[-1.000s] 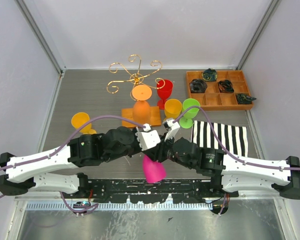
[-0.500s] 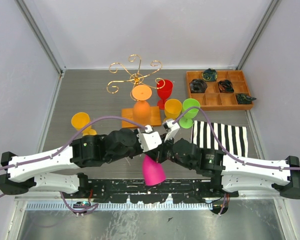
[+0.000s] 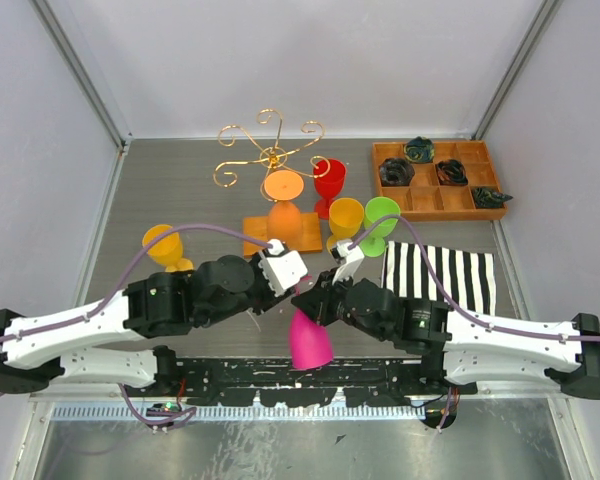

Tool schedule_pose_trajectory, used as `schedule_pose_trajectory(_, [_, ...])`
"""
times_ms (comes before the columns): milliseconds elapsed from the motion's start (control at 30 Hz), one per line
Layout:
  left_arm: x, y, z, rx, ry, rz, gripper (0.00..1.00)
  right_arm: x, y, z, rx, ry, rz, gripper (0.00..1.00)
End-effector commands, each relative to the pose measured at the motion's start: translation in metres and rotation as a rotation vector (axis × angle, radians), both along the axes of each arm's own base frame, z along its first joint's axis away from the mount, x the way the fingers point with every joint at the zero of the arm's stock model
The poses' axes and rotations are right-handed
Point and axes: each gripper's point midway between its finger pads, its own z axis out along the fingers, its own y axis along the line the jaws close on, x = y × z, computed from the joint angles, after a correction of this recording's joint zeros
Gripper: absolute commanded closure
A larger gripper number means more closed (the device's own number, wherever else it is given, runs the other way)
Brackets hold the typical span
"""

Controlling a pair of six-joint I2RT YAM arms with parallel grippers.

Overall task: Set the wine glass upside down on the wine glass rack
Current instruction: Turn the wine glass upside down at the wine rack.

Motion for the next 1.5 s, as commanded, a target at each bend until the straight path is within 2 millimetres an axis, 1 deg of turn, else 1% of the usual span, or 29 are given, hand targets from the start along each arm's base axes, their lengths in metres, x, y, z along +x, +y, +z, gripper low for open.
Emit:
schedule_pose_trajectory(0, [-0.001, 0.003, 0.02, -0.126, 0.021, 0.036, 0.52, 0.008, -0.01, 0.013, 0.049, -0.019, -0.066, 0.99])
schedule_pose_trajectory(200, [0.004, 0.016, 0.029, -0.162, 0.032, 0.116, 0.5, 0.016, -0.026, 0.006, 0.02, -0.018, -0.14, 0.99])
schedule_pose_trajectory(300, [0.002, 0.014, 0.031, -0.172, 0.062, 0.123, 0.48, 0.017, -0.03, 0.006, 0.011, -0.019, -0.15, 0.99])
schedule_pose_trajectory(367, [0.002, 0.013, 0.033, -0.178, 0.077, 0.129, 0.45, 0.017, -0.032, 0.005, 0.002, -0.016, -0.154, 0.99])
schedule_pose_trajectory(467, [0.007, 0.016, 0.038, -0.185, 0.079, 0.179, 0.43, 0.017, -0.036, 0.003, -0.004, -0.012, -0.164, 0.99])
schedule_pose_trajectory(533, [0.013, 0.021, 0.046, -0.192, 0.062, 0.226, 0.42, 0.017, -0.038, 0.001, -0.004, -0.009, -0.172, 0.99])
schedule_pose_trajectory(600, [0.019, 0.026, 0.061, -0.217, 0.043, 0.274, 0.39, 0.018, -0.04, 0.0, -0.002, -0.008, -0.181, 0.99])
schedule_pose_trajectory(733, [0.027, 0.032, 0.1, -0.303, 0.011, 0.324, 0.35, 0.017, -0.043, 0.0, 0.011, -0.005, -0.18, 0.99])
schedule_pose_trajectory(800, [0.033, 0.039, 0.119, -0.351, -0.012, 0.377, 0.32, 0.016, -0.044, 0.0, 0.012, -0.003, -0.179, 0.99])
schedule_pose_trajectory(867, [0.04, 0.044, 0.136, -0.382, -0.035, 0.436, 0.3, 0.016, -0.046, -0.001, 0.007, -0.003, -0.179, 0.99])
schedule_pose_trajectory(1000, [0.051, 0.05, 0.161, -0.431, -0.082, 0.512, 0.29, 0.015, -0.05, -0.004, -0.007, 0.002, -0.183, 0.99])
schedule_pose_trajectory(1067, [0.059, 0.053, 0.169, -0.438, -0.105, 0.56, 0.29, 0.014, -0.051, -0.006, -0.008, 0.009, -0.183, 1.0])
schedule_pose_trajectory(1167, [0.075, 0.062, 0.173, -0.423, -0.105, 0.624, 0.28, 0.013, -0.052, -0.007, 0.0, 0.021, -0.182, 0.99])
schedule_pose_trajectory(1300, [0.099, 0.074, 0.169, -0.399, -0.073, 0.661, 0.27, 0.011, -0.054, -0.01, 0.008, 0.031, -0.185, 0.99])
schedule_pose_trajectory(1333, [0.107, 0.079, 0.168, -0.395, -0.065, 0.671, 0.27, 0.011, -0.055, -0.01, 0.008, 0.031, -0.185, 0.99])
schedule_pose_trajectory(1367, [0.118, 0.088, 0.167, -0.392, -0.059, 0.697, 0.26, 0.011, -0.055, -0.011, 0.005, 0.031, -0.186, 0.99])
schedule_pose_trajectory(1467, [0.143, 0.098, 0.156, -0.35, -0.015, 0.718, 0.24, 0.011, -0.057, -0.012, -0.002, 0.032, -0.189, 0.99])
